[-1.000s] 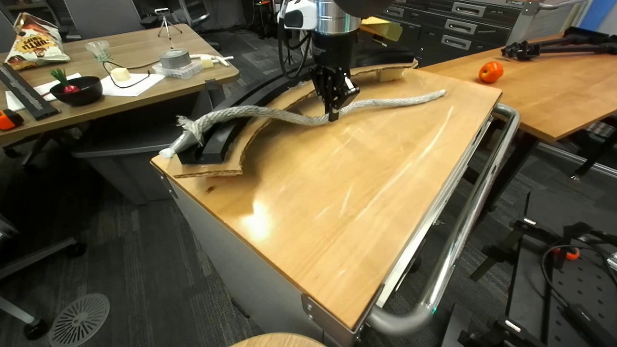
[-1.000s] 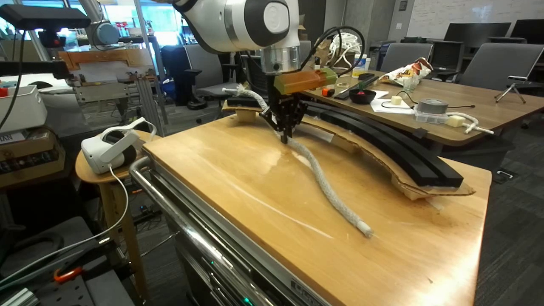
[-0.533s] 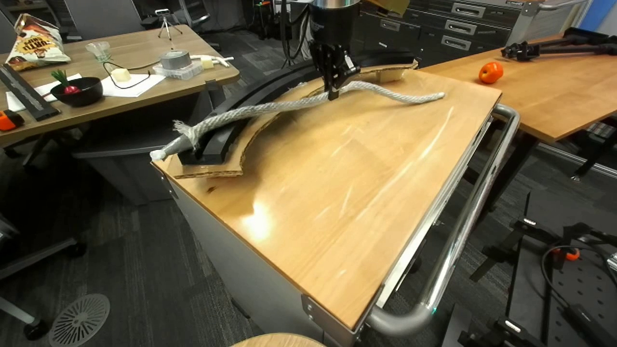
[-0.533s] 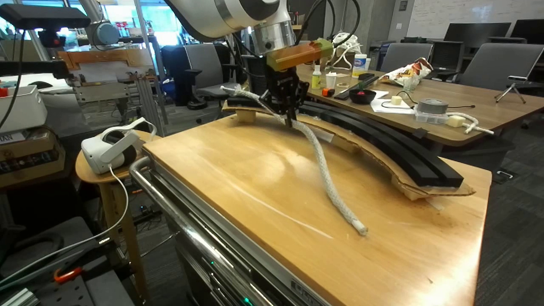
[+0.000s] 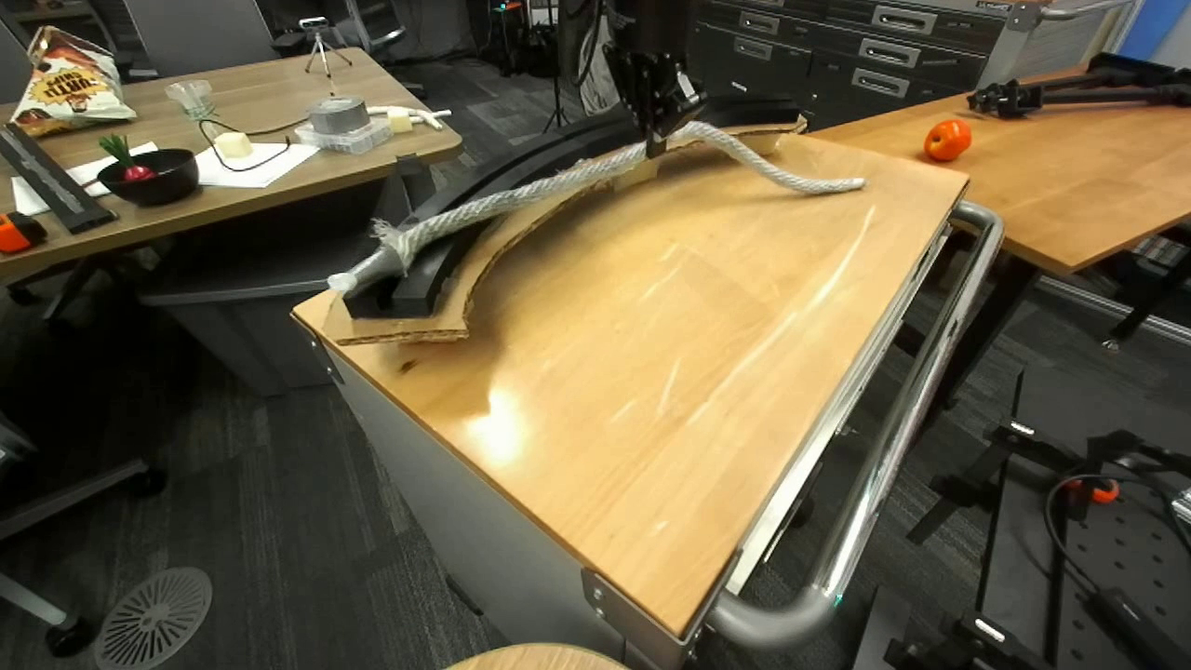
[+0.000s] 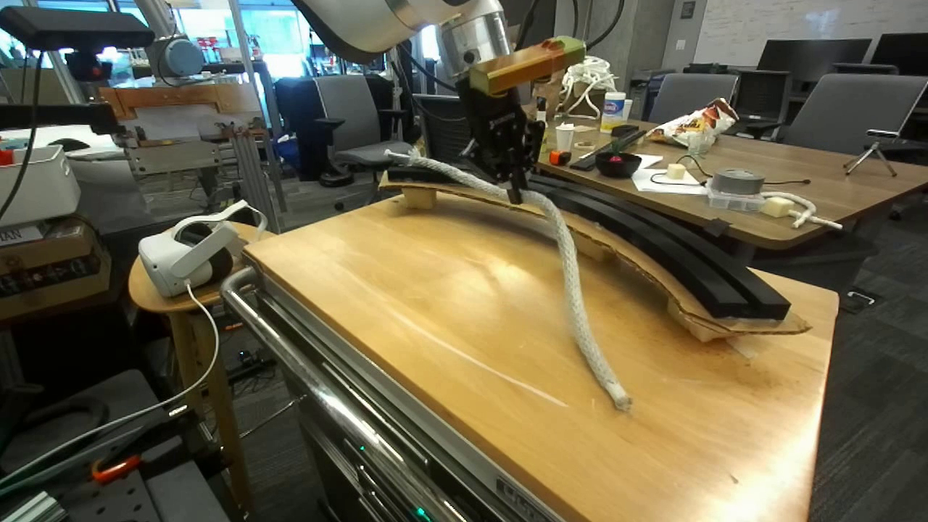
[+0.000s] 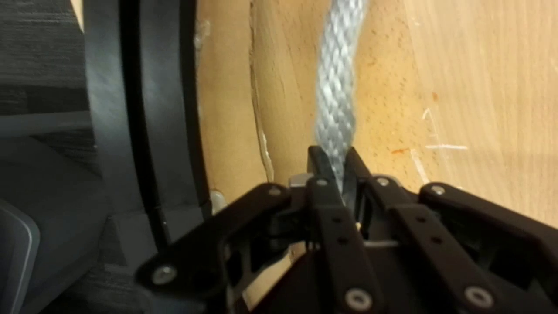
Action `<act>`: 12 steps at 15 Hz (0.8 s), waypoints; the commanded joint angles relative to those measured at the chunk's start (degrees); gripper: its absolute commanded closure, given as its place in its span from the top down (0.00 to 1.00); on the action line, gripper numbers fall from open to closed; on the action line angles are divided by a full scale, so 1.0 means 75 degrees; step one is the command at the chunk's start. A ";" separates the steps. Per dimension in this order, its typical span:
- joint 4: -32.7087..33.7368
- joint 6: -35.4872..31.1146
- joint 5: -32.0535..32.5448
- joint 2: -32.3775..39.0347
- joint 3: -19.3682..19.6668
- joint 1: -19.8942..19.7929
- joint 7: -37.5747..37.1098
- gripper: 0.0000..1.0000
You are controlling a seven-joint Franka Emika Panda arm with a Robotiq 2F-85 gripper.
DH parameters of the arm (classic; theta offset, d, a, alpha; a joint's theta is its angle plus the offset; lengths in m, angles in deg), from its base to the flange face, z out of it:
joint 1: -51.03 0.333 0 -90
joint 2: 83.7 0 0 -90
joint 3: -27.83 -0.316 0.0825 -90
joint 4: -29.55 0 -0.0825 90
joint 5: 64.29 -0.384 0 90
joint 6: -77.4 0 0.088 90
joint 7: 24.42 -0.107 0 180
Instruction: Place the rope on the platform
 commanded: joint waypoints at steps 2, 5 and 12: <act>0.0824 0.0739 0.0987 -0.0043 0.0107 0.0040 0.0367 0.03; 0.1504 0.1193 0.1331 0.0321 0.0026 0.0052 0.1123 0.03; 0.2906 0.1828 0.1557 0.1317 -0.0142 0.0226 0.3315 0.03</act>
